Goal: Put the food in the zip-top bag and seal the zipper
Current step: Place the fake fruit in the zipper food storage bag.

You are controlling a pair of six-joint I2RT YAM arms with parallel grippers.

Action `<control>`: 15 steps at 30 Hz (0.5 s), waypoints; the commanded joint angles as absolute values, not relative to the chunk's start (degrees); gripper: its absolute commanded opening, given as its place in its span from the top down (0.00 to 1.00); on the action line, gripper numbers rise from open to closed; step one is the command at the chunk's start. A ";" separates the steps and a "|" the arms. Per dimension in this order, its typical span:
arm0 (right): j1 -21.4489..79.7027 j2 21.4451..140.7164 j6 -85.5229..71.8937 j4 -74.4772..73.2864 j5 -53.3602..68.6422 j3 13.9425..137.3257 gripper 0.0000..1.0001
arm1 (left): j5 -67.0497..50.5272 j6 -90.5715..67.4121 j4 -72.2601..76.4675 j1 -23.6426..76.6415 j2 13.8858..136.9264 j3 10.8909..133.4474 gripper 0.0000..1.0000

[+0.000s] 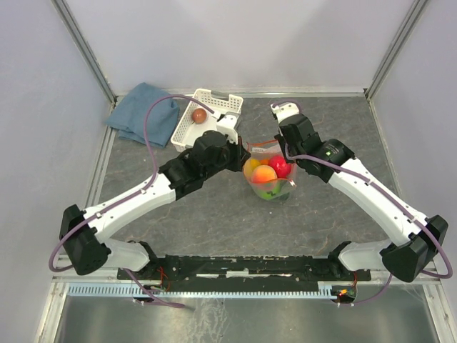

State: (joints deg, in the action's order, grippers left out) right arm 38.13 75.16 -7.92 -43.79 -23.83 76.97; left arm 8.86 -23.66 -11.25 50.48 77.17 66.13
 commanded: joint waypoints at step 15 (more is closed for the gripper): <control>37.77 72.17 -8.25 -39.80 -20.05 77.60 0.99 | 11.98 -24.79 -6.35 50.62 73.35 64.59 0.91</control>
State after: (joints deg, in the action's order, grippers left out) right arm 38.11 74.35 -7.44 -43.33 -22.81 76.97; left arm 10.48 -23.68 -10.59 50.61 73.19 65.23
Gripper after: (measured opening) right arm 0.023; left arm 0.076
